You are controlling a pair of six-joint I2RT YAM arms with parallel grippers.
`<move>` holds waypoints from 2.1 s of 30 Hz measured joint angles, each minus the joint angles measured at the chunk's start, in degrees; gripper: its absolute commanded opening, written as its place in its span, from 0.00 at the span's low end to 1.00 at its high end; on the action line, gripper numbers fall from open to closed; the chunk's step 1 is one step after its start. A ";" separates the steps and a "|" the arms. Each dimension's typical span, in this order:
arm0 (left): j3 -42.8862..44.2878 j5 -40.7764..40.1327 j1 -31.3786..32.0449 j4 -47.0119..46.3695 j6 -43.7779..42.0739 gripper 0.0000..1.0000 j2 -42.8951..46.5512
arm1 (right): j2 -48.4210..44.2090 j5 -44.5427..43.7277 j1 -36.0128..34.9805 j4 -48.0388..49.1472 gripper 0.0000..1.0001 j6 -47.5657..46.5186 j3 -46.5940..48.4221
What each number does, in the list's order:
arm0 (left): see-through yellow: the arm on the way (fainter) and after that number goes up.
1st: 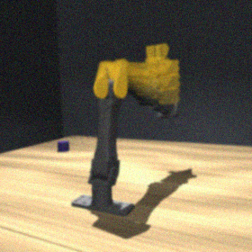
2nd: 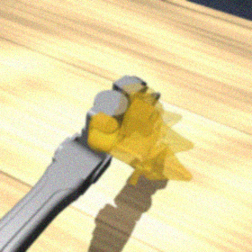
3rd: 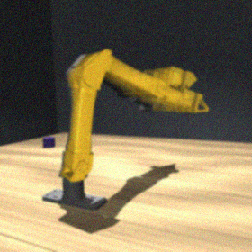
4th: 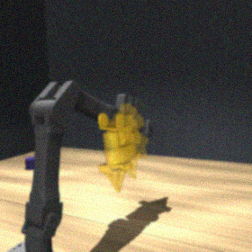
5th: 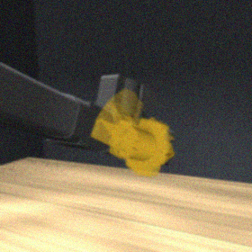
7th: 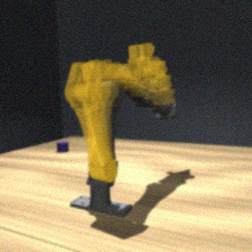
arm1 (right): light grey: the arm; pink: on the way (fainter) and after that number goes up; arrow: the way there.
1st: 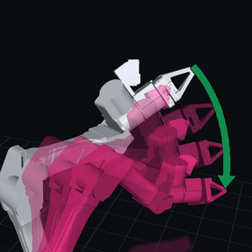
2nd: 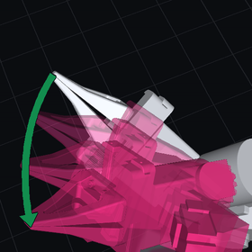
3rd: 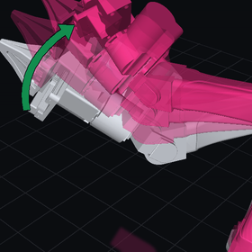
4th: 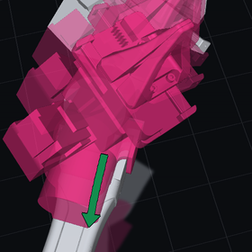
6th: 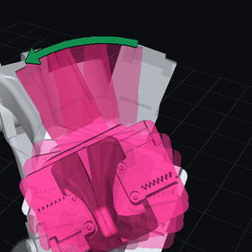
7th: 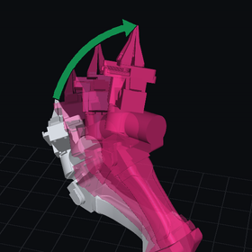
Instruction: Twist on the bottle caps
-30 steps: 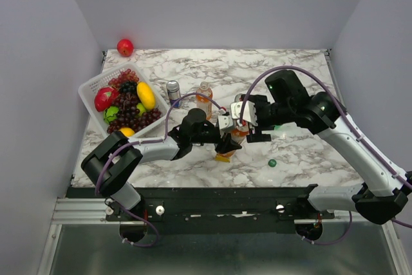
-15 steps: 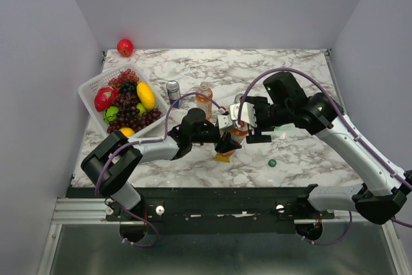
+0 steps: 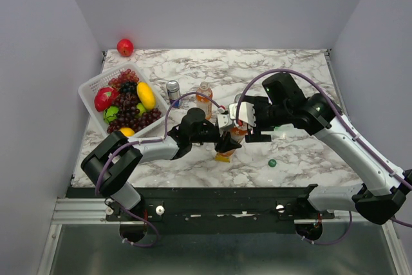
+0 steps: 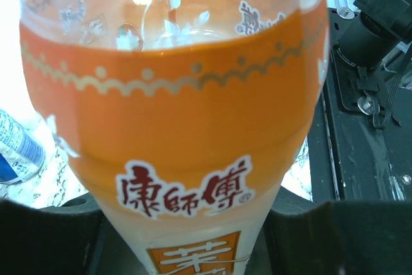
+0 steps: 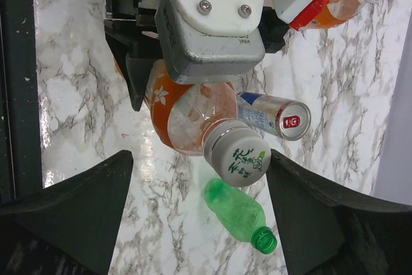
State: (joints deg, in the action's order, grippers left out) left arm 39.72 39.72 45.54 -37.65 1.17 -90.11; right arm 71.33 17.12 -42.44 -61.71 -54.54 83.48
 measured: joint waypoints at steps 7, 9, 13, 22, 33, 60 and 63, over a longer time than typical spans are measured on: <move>0.00 -0.02 -0.11 -0.42 0.42 0.00 0.00 | -0.02 -0.66 0.00 0.04 0.90 1.20 0.00; 0.00 -0.02 -0.11 -0.57 0.48 0.00 0.00 | -0.09 -0.81 0.00 0.04 0.90 1.68 -0.02; 0.00 -0.02 -0.17 -0.83 0.48 0.00 0.00 | -0.24 -1.25 0.00 0.04 0.90 2.56 -0.28; -0.02 -0.02 -0.22 -0.83 0.46 0.00 0.00 | -0.79 -1.99 0.00 -0.13 0.89 4.63 -0.98; -0.11 -0.31 -1.03 -1.75 0.46 0.00 0.00 | -1.01 -4.55 0.00 -2.64 0.88 9.49 -3.13; -0.11 -0.28 -1.07 -1.29 0.35 0.00 0.00 | 3.48 -2.97 -0.22 -4.44 0.86 8.37 5.57; -0.11 -0.31 -1.07 -1.22 0.35 0.00 0.00 | 3.48 -2.99 -0.22 -4.52 0.86 8.37 5.55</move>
State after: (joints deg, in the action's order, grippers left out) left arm 39.62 39.42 44.47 -38.87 1.52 -90.11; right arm 74.81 14.13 -42.65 -66.24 -46.17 89.03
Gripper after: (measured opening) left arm 0.512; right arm 0.860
